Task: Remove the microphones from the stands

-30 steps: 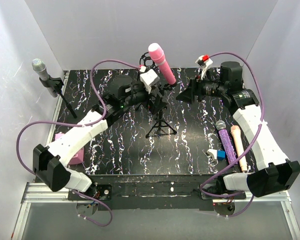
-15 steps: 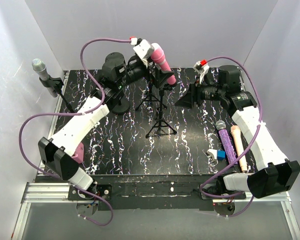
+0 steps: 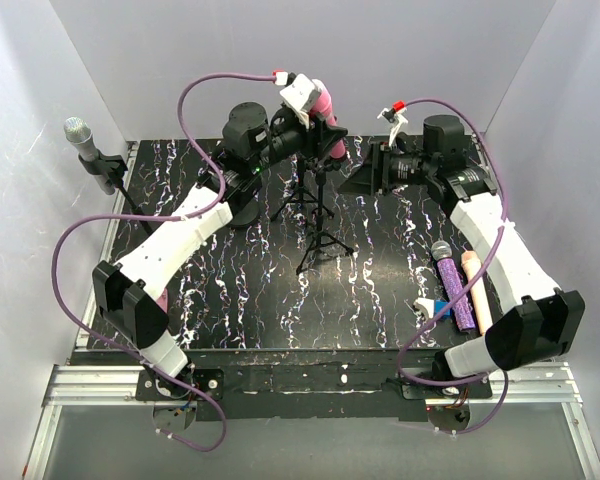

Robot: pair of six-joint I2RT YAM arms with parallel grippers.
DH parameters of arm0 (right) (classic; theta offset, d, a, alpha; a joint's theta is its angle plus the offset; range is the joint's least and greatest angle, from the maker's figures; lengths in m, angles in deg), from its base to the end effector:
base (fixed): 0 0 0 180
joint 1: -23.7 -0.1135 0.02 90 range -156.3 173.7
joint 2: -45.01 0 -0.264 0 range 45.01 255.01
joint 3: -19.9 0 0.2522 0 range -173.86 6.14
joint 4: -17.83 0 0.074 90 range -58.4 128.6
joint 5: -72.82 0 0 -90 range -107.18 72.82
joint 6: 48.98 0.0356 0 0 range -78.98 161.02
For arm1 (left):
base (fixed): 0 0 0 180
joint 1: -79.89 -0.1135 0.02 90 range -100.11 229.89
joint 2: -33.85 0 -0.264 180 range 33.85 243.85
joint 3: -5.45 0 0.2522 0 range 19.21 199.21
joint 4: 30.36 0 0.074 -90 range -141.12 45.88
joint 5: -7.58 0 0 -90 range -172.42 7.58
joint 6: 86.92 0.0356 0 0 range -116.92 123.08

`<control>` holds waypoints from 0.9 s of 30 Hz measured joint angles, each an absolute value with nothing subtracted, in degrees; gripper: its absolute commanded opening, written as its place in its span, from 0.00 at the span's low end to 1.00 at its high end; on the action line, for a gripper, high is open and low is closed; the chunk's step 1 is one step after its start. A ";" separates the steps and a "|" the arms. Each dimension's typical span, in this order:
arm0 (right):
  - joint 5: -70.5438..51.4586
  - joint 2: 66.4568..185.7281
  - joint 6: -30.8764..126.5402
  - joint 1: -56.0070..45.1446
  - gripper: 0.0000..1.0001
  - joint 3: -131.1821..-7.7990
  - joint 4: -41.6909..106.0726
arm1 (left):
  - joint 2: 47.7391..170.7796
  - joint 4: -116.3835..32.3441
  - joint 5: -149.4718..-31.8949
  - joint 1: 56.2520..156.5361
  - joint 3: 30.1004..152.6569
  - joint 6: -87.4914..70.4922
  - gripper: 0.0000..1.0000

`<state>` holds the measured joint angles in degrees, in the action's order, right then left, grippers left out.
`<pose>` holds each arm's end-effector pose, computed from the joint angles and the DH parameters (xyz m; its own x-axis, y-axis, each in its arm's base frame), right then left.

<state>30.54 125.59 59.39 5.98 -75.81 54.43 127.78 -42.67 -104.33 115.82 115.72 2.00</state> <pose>0.2886 0.1199 0.4039 -0.6021 0.0302 -0.7978 -0.7069 0.4444 0.5503 0.3055 -0.2378 0.4554 0.0410 -0.0513 -0.9978 0.8467 0.5320 0.0074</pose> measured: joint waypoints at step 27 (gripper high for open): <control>25.27 134.42 74.71 6.05 0.34 -83.55 49.90 | 127.26 -44.16 -82.98 120.93 115.68 4.77 0.00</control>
